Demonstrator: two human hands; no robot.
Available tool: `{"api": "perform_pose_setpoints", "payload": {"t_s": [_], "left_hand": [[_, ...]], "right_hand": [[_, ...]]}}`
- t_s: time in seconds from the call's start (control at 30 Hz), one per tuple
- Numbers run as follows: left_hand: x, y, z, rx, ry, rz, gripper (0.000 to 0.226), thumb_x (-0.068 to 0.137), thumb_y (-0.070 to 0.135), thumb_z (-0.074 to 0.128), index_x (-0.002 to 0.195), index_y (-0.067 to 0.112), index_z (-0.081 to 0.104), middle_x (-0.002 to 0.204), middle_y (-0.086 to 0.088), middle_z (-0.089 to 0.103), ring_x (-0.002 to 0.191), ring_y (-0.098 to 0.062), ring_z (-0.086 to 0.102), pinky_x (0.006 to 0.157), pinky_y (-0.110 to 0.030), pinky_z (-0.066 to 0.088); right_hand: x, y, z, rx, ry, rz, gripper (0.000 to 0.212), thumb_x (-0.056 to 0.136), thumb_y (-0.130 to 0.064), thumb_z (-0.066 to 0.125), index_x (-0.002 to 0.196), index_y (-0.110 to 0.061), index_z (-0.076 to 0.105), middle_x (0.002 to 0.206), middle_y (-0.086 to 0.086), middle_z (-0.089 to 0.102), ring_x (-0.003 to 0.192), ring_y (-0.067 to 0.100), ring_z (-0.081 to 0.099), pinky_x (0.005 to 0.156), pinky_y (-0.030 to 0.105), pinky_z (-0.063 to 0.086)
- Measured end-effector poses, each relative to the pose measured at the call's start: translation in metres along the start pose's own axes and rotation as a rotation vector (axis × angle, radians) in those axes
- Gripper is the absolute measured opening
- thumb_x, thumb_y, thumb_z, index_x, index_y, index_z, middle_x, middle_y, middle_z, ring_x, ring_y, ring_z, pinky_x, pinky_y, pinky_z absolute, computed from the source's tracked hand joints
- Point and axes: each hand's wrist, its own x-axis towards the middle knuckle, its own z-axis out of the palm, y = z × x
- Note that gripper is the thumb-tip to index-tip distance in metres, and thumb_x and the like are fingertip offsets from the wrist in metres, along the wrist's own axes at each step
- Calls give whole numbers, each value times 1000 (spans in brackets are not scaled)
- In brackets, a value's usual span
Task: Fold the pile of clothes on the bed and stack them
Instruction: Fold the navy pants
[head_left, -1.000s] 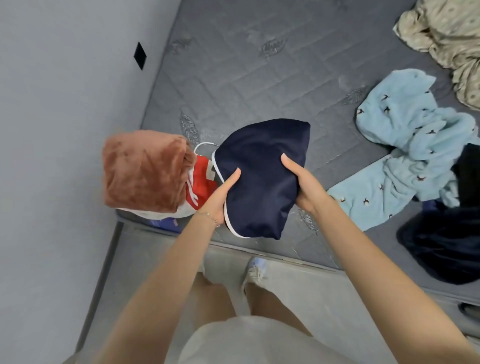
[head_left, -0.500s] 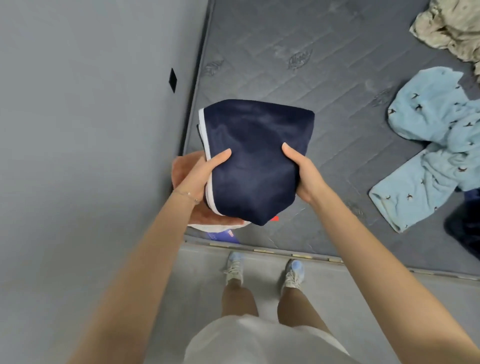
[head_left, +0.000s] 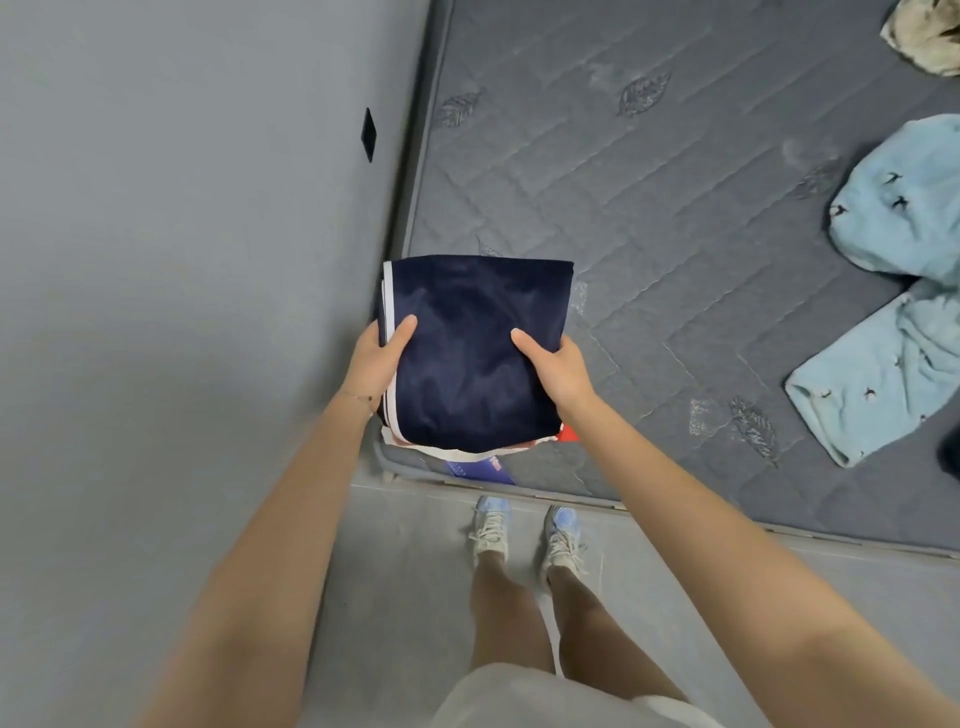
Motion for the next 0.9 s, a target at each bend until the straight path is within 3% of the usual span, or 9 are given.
{"api": "perform_pose_setpoints", "payload": {"t_s": [0.07, 0.2, 0.33, 0.5, 0.63, 0.7, 0.8, 0.9], "left_hand": [[9, -16, -1, 41, 44, 6, 37, 92, 40, 64, 123, 19, 62, 115, 2, 69, 103, -16, 67, 91, -35, 55], [18, -50, -3, 103, 121, -22, 32, 92, 37, 66, 115, 15, 65, 112, -1, 69, 104, -19, 66, 95, -39, 53], [25, -62, -1, 74, 162, -30, 34, 90, 40, 67, 112, 13, 67, 109, -1, 70, 100, -18, 67, 91, -37, 55], [26, -57, 1, 105, 144, -28, 38, 92, 41, 64, 118, 13, 63, 113, -1, 67, 103, -20, 65, 91, -34, 53], [21, -57, 2, 186, 215, 4, 53, 85, 49, 68, 122, 14, 53, 116, 1, 63, 106, -19, 62, 96, -42, 51], [17, -55, 4, 279, 271, 51, 72, 79, 57, 69, 133, 16, 45, 130, -2, 55, 117, -20, 55, 103, -43, 46], [5, -48, 12, 542, 371, 160, 79, 82, 52, 69, 143, 15, 36, 142, -9, 42, 131, -28, 40, 109, -45, 35], [-10, -40, 22, 740, 366, 297, 78, 87, 53, 63, 148, 16, 32, 151, -13, 33, 140, -31, 30, 115, -50, 24]], "right_hand": [[10, 15, 3, -23, -12, 20, 77, 66, -58, 77, 132, -25, 54, 123, -7, 64, 109, 14, 63, 101, 38, 50], [19, 35, 10, -99, -46, 66, 62, 83, -41, 75, 138, -23, 51, 127, -6, 62, 115, 17, 59, 105, 36, 45], [28, 42, 12, -137, 12, 45, 60, 83, -44, 75, 135, -21, 55, 126, -4, 64, 114, 17, 59, 104, 34, 45], [30, 42, 5, -94, -46, 76, 81, 70, -54, 80, 140, -30, 48, 118, -15, 65, 107, 11, 63, 99, 34, 50], [27, 43, 0, -129, -56, 74, 62, 78, -47, 77, 131, -22, 58, 119, -6, 67, 109, 15, 63, 98, 33, 50], [22, 40, -3, -177, -34, 44, 58, 81, -46, 75, 130, -21, 57, 119, -5, 66, 108, 14, 63, 95, 30, 49], [9, 31, -7, -325, 7, -30, 60, 84, -50, 69, 135, -23, 49, 113, -12, 62, 111, 14, 59, 91, 29, 46], [-4, 22, -16, -576, 57, -168, 68, 87, -57, 61, 144, -27, 38, 131, -3, 56, 123, 22, 51, 96, 39, 43]]}}
